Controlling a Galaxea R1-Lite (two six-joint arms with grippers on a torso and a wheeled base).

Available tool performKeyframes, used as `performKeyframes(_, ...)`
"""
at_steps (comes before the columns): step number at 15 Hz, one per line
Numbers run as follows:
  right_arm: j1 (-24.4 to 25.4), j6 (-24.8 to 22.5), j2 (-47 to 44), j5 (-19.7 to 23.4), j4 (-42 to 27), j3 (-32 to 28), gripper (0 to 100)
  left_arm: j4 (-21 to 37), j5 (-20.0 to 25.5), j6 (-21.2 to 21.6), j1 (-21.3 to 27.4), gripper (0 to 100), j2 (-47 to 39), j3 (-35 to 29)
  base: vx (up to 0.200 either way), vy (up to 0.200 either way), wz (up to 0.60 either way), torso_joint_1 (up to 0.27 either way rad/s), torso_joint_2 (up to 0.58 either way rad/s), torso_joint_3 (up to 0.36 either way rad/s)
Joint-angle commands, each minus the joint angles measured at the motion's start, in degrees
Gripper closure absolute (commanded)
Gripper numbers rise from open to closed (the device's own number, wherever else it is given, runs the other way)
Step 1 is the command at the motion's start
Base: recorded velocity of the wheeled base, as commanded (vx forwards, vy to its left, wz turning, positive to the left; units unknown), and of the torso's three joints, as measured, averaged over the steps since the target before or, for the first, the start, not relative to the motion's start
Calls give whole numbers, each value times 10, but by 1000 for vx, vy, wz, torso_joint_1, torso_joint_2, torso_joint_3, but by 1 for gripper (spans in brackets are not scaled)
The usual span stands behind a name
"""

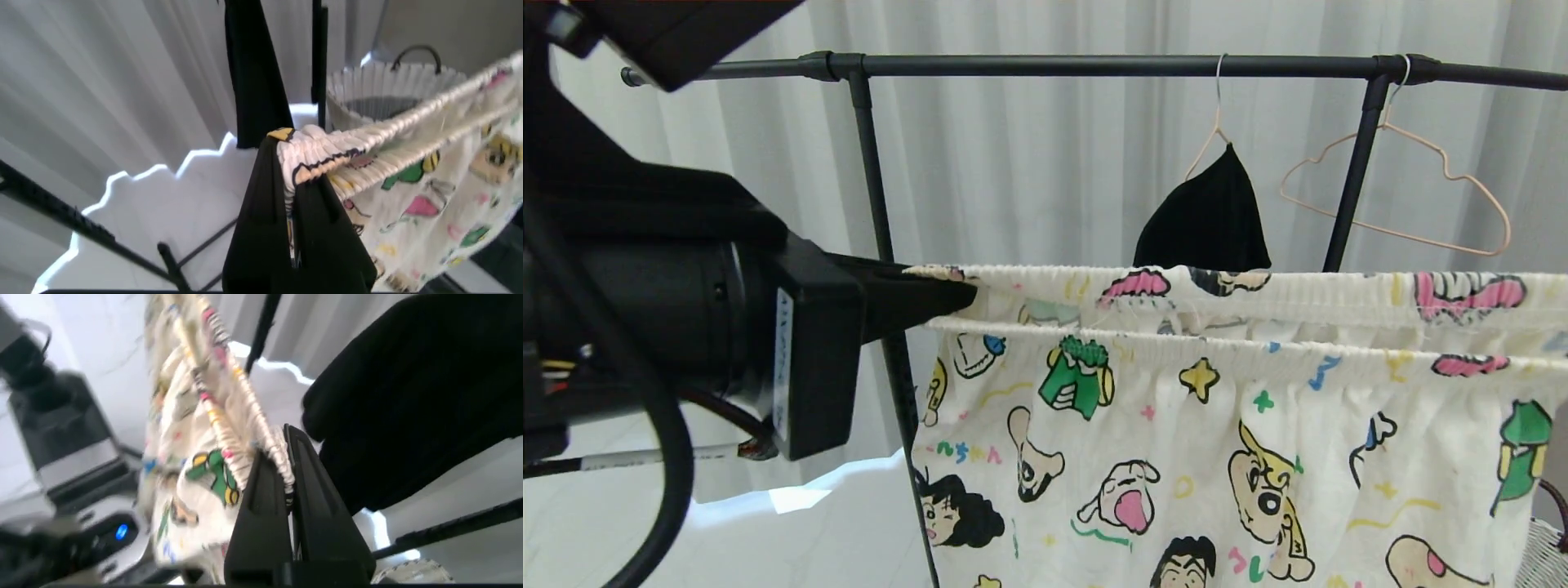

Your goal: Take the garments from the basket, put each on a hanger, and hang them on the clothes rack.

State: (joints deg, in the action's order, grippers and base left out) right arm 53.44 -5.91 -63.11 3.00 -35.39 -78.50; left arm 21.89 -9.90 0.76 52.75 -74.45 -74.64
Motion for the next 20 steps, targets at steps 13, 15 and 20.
performKeyframes(13, -18, 0, -191, 9, 244, -19, 100, 64, 18, -44, 182, 100, 101, 64, 0, 0, 0, 0, 0, 0)
performKeyframes(15, -18, 0, -187, 8, 243, -18, 100, 64, 18, -44, 183, 100, 101, 65, 0, 0, 0, 0, 0, 0)
performKeyframes(20, -33, 0, -165, -2, 219, -16, 100, 64, 13, -43, 179, 100, 100, 65, 0, 0, 0, 0, 0, 0)
